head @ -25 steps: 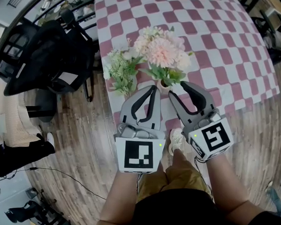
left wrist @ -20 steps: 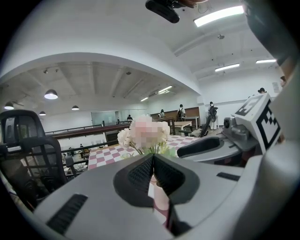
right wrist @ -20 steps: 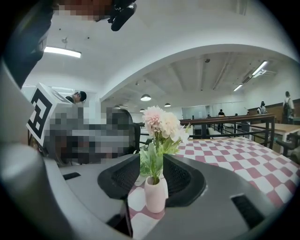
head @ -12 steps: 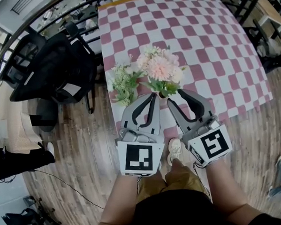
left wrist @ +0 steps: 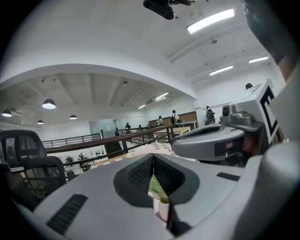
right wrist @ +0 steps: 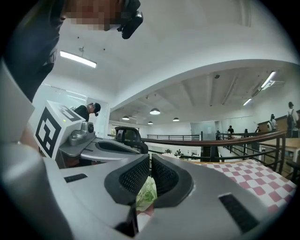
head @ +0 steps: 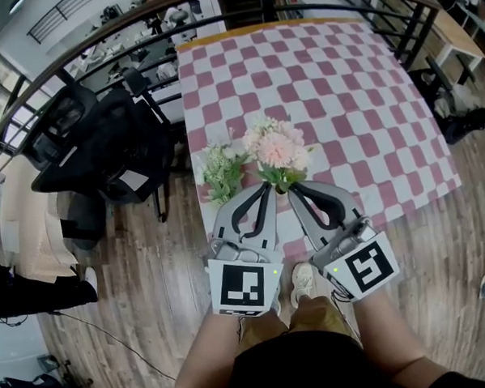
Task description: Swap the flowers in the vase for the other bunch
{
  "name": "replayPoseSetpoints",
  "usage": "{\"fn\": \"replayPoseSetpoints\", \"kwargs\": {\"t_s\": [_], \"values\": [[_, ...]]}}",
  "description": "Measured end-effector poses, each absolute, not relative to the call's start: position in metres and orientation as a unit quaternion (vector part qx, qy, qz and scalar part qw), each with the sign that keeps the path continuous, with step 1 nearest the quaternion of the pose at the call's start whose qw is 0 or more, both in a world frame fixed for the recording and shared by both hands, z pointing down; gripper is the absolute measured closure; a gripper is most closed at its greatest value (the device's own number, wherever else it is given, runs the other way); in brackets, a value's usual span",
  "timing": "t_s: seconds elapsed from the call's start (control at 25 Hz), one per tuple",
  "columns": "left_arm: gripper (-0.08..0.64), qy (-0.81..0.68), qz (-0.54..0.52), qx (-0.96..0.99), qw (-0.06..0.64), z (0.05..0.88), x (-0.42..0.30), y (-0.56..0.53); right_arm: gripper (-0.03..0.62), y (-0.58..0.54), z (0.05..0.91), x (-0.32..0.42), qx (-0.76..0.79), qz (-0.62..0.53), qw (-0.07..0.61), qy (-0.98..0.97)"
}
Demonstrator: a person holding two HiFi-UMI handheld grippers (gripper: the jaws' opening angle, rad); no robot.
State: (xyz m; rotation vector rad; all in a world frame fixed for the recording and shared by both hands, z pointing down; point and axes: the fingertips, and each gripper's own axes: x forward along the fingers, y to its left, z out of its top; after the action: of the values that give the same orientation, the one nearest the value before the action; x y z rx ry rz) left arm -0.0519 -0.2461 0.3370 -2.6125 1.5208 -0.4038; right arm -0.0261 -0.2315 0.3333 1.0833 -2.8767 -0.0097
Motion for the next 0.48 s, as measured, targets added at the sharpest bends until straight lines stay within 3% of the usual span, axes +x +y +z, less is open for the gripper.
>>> {"fn": "replayPoseSetpoints", "kwargs": {"t_s": [0.48], "values": [[0.551,0.507,-0.107,-0.853,0.063,0.3,-0.059,-0.244,0.557,-0.228,0.277,-0.031,0.353,-0.061,-0.009,-0.933]]}}
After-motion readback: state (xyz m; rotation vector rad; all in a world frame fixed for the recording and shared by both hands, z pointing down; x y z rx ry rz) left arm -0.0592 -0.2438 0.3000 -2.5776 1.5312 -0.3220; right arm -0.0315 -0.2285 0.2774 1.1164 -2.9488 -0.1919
